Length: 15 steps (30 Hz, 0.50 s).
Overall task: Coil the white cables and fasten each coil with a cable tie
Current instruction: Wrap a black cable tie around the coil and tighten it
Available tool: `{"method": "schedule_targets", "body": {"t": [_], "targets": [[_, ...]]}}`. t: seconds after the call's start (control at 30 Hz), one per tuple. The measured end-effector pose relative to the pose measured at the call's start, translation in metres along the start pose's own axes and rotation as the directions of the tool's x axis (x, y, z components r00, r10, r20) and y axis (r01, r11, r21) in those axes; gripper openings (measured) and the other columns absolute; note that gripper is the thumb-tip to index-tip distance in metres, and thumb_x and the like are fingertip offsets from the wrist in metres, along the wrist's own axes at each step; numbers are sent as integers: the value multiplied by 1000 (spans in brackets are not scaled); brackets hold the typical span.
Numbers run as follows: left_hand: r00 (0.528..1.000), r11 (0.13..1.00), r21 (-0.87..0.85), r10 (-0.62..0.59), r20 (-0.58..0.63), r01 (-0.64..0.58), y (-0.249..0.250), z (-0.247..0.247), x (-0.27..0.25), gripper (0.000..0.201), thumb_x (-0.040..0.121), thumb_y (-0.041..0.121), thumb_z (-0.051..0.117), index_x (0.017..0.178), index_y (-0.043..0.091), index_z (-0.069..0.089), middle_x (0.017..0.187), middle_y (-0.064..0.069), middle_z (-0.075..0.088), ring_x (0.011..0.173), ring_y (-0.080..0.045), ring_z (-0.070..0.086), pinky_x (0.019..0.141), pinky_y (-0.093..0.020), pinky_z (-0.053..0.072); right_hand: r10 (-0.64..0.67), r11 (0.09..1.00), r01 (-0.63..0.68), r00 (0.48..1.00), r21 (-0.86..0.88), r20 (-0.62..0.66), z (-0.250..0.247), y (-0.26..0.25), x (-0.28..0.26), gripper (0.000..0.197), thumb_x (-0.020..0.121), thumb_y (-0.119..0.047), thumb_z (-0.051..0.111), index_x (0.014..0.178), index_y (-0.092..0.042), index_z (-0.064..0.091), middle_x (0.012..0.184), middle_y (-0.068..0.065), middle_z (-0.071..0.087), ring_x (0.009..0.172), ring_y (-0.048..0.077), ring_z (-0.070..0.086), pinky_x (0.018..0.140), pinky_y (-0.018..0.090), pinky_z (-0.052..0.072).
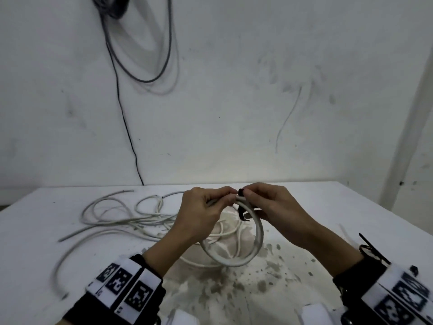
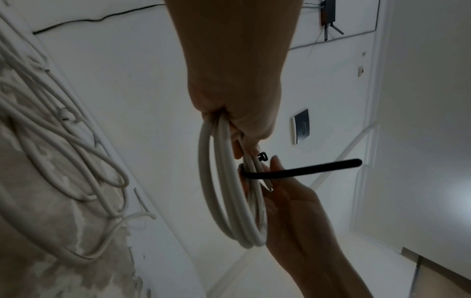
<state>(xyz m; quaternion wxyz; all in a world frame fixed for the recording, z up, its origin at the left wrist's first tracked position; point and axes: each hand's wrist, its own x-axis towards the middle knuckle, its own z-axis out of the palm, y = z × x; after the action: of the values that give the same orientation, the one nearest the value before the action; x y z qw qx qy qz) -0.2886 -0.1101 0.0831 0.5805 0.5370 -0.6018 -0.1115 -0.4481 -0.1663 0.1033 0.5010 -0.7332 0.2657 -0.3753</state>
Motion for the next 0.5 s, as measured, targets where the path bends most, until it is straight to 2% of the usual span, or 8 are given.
{"method": "schedule_targets", "body": {"t": [0.1,0.17,0.2,0.27,0.33,0.43,0.5], "targets": [[998,1000,-12,-11,-59,10,-4,-9,0,10,83,17,69,89,20,77,55,18,66,47,7,51,52,-7,37,-106,994,105,994,-11,-23,13,-1,2,18,88,-5,60,88,-19,72,81,-3,73,75,15,69,75,29,57],[997,999,-15,-30,-69,29,-5,-13,0,11,84,17,67,91,16,76,47,20,60,38,6,46,46,-6,34,-158,987,157,987,-34,-43,20,-3,5,29,86,-3,62,78,-28,74,73,-4,72,69,11,66,69,24,55],[997,999,-12,-39,-67,38,-5,-16,0,12,85,17,66,92,16,76,50,15,63,34,3,46,43,-8,36,-179,983,176,983,-57,-44,23,-4,8,33,86,-3,62,72,-31,75,70,-3,71,68,10,64,67,21,54],[998,999,25,-33,-59,34,-5,-21,1,13,87,19,65,93,19,76,67,0,72,36,-6,50,41,-19,47,-198,976,194,979,-102,-38,28,-7,13,41,85,-4,63,66,-38,74,67,1,71,65,8,62,63,17,52],[1000,991,133,8,-24,-5,-5,-27,3,15,88,20,62,96,20,75,79,-4,73,51,-11,59,53,-27,55,-207,971,201,978,-132,-34,33,-9,19,40,85,-4,64,67,-39,74,70,10,73,65,10,61,64,18,51],[996,938,341,41,82,-66,-8,-34,8,18,93,21,53,100,18,69,88,-5,70,72,-20,66,72,-38,53,-198,967,192,980,-168,-19,38,-6,27,32,85,-7,64,73,-34,76,74,16,71,65,14,61,68,29,52],[992,915,400,-5,123,-45,-8,-37,10,17,95,22,46,100,17,62,94,-4,69,81,-22,66,76,-42,51,-186,965,180,983,-192,-10,43,-4,32,23,86,-8,63,80,-25,77,70,15,71,62,13,59,68,31,51]]}}
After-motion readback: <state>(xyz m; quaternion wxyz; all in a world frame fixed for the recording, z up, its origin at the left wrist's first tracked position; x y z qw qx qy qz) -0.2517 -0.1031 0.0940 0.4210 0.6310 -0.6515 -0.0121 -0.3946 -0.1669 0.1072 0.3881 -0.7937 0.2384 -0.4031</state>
